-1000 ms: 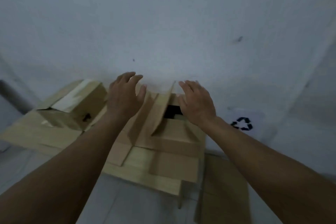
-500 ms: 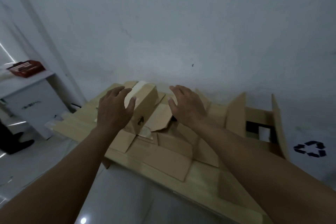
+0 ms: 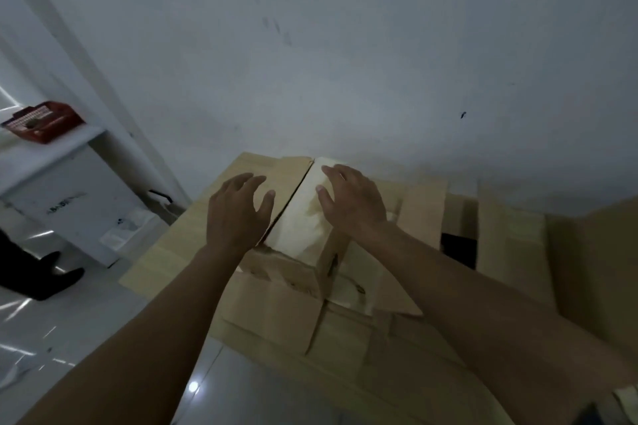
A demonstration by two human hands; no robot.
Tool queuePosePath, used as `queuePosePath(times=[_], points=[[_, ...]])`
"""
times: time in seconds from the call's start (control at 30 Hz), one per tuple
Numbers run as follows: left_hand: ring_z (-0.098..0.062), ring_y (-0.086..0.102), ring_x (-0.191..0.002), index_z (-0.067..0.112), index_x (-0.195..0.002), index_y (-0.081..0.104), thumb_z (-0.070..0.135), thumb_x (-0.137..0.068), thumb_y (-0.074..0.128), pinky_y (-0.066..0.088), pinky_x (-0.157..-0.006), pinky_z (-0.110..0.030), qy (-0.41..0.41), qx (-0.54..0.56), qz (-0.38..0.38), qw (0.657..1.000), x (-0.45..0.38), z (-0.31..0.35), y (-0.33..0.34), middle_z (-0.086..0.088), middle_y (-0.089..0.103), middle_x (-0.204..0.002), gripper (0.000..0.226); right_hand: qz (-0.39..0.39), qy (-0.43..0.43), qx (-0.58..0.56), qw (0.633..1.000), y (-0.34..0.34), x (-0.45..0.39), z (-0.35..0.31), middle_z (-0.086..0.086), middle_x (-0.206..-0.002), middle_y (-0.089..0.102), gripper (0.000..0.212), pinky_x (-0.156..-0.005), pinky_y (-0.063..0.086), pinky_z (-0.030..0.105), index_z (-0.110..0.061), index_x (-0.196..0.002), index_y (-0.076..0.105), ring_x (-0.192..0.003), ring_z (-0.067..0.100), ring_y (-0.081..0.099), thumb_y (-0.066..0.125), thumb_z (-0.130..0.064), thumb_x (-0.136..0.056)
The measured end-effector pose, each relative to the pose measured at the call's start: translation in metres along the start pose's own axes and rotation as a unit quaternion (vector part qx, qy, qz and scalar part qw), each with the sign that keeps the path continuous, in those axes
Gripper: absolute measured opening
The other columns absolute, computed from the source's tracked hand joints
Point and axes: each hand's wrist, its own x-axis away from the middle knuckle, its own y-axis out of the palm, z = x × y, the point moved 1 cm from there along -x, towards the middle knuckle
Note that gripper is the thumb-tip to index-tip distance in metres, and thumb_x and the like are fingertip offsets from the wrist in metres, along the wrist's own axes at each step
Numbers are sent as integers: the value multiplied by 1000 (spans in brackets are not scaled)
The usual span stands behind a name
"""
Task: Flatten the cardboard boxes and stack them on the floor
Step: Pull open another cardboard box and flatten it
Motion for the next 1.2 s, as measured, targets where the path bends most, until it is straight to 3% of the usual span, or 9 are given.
queuePosePath(times=[0.13, 0.27, 0.33, 0.47, 0.6, 0.8, 1.0, 1.13, 1.2], points=[[-33, 58, -118, 8, -130, 60, 43, -92, 54, 50, -93, -48, 29, 14, -52, 998, -38, -45, 48, -14, 63, -129, 52, -6, 82, 12, 997, 49, -30, -8, 8, -159, 33, 60, -119, 18, 52, -20, -152, 36, -148, 26, 25, 40, -50, -100], [-33, 39, -139, 7, -146, 40, 50, -95, 50, 36, -109, -54, 46, 22, -88, 995, -48, -54, 83, -17, 45, -149, 68, -44, 152, 28, 987, 73, -38, -4, 8, -164, 19, 74, -119, 15, 53, -20, -156, 24, -151, 28, 13, 39, -61, -96], [-30, 20, -149, 12, -153, 27, 56, -96, 43, 21, -117, -55, 111, 38, -220, 969, -82, -106, 118, -13, 26, -160, 75, -58, 281, 35, 957, 117, -56, -40, 8, -167, 9, 82, -121, 11, 55, -19, -158, 15, -153, 27, 5, 37, -65, -94], [-28, -2, -152, 16, -157, 7, 66, -94, 28, 8, -118, -60, 148, 40, -281, 947, -75, -102, 134, -10, 2, -165, 83, -79, 306, 47, 948, 133, -45, -38, 8, -168, -3, 93, -122, 3, 55, -16, -159, 5, -153, 26, -6, 34, -73, -91], [-25, -8, -152, 20, -157, 3, 73, -90, 22, 5, -119, -58, 167, 82, -326, 927, -85, -120, 152, -8, -5, -165, 88, -80, 329, 79, 938, 142, -52, -47, 8, -168, -5, 92, -121, 1, 57, -15, -159, 7, -153, 25, -10, 31, -73, -91], [-24, -9, -152, 23, -157, 6, 76, -88, 22, 7, -120, -56, 186, 89, -303, 930, -82, -124, 162, -8, -5, -165, 89, -142, 334, 125, 923, 139, -53, -52, 15, -166, -9, 108, -118, -2, 63, -11, -158, 4, -152, 29, -15, 34, -81, -82], [-23, -10, -152, 22, -157, 7, 76, -86, 35, 10, -120, -56, 166, 89, -323, 927, -86, -120, 165, -6, -6, -165, 93, -152, 350, 103, 919, 127, -67, -61, 19, -162, 14, 105, -116, 22, 57, -9, -156, 12, -149, 38, 11, 54, -68, -80], [-25, -9, -152, 21, -157, 9, 82, -82, 34, 11, -118, -59, 147, 82, -341, 925, -91, -115, 164, -7, -6, -165, 100, -78, 327, 35, 941, 99, -74, -78, 10, -129, 53, 61, -83, 47, 42, -16, -139, 38, -118, 34, 52, 54, -42, -86], [-26, -7, -152, 21, -155, 12, 90, -74, 33, 12, -116, -61, 127, 79, -339, 929, -92, -110, 160, -8, -3, -165, 108, -29, 322, 1, 946, 81, -73, -78, 10, -136, 55, 63, -86, 50, 41, -21, -152, 30, -113, 32, 57, 49, -29, -92]])
